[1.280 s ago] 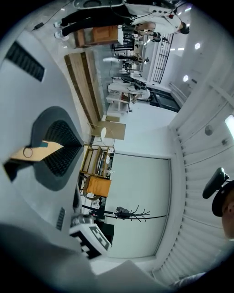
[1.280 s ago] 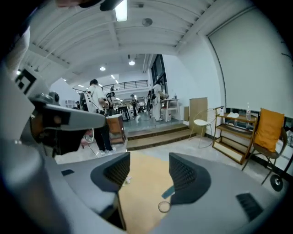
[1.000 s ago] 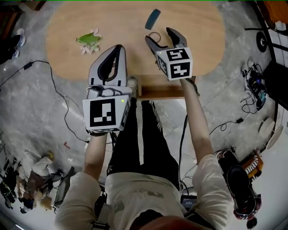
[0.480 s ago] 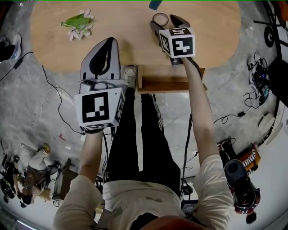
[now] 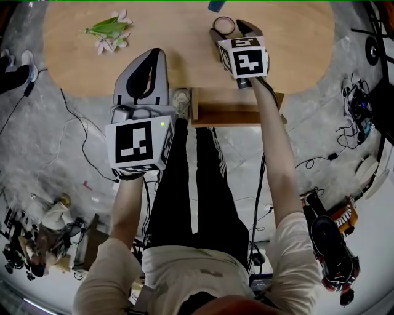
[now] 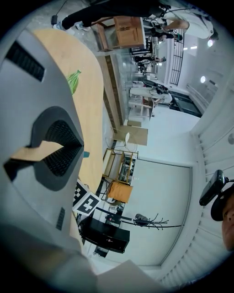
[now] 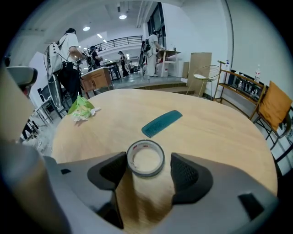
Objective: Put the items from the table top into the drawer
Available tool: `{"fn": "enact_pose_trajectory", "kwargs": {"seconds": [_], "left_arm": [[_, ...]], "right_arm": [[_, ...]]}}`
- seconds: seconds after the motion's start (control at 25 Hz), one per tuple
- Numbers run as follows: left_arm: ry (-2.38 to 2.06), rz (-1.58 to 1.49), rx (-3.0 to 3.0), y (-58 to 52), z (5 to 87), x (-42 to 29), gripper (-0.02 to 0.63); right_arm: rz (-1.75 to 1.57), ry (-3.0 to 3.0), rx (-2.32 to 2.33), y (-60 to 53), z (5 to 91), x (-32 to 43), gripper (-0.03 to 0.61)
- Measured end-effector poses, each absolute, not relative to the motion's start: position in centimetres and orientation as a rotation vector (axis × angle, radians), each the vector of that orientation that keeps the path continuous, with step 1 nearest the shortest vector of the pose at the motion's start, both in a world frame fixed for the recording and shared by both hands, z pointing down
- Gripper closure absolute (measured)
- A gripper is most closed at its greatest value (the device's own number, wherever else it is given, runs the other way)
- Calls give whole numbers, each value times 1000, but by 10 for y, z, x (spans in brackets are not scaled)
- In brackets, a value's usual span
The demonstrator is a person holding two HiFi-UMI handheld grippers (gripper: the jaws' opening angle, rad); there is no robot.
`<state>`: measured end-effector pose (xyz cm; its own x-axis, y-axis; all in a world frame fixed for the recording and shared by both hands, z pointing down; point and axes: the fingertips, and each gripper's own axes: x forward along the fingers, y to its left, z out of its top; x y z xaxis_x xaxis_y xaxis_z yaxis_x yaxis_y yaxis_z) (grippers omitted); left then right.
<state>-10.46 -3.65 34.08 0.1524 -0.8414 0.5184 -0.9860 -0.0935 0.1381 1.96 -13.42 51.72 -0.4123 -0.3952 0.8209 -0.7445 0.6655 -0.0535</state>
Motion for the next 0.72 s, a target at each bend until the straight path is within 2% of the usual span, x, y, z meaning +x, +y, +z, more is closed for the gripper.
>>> {"fn": "enact_pose_trajectory", "kwargs": {"seconds": [0.12, 0.24, 0.4, 0.72], "left_arm": [[-1715, 447, 1987, -36, 344, -102, 606], [-1711, 466, 1983, -35, 347, -101, 606], [-1712, 471, 1967, -34, 347, -101, 606], [-1760, 429, 1955, -39, 315, -100, 606]], "right_arm": [[524, -2036, 881, -135, 516, 19, 265], [519, -2033, 882, -135, 516, 19, 321], [535, -2055, 916, -134, 507, 19, 327], [562, -2319, 1170, -110, 352, 16, 327]]}}
